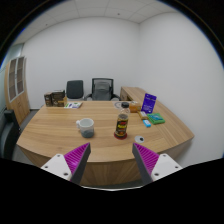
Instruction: Pour water
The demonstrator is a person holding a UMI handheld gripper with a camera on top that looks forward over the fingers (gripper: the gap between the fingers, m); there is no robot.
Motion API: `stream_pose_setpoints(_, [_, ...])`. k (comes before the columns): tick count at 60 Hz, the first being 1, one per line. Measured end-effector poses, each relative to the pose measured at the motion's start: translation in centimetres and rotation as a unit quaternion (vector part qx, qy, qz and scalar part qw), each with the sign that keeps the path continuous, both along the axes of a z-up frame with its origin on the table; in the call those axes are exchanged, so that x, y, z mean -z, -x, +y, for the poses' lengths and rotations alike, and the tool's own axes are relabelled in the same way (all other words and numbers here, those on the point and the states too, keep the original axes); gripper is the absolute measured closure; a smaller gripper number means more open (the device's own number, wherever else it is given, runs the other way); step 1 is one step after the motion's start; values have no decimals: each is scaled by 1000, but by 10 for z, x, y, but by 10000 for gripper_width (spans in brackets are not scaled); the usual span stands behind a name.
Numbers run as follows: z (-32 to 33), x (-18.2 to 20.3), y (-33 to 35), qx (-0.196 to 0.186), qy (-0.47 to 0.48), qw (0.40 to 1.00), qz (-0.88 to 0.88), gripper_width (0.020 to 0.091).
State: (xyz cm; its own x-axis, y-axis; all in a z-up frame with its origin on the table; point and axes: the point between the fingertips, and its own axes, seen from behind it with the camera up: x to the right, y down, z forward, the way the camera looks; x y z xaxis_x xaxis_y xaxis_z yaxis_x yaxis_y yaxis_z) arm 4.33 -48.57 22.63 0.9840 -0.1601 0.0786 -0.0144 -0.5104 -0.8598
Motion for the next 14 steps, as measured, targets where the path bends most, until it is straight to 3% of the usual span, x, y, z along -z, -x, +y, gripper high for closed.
stream_pose_setpoints(14, [-19,-6,1,-2,6,1000,-12,250])
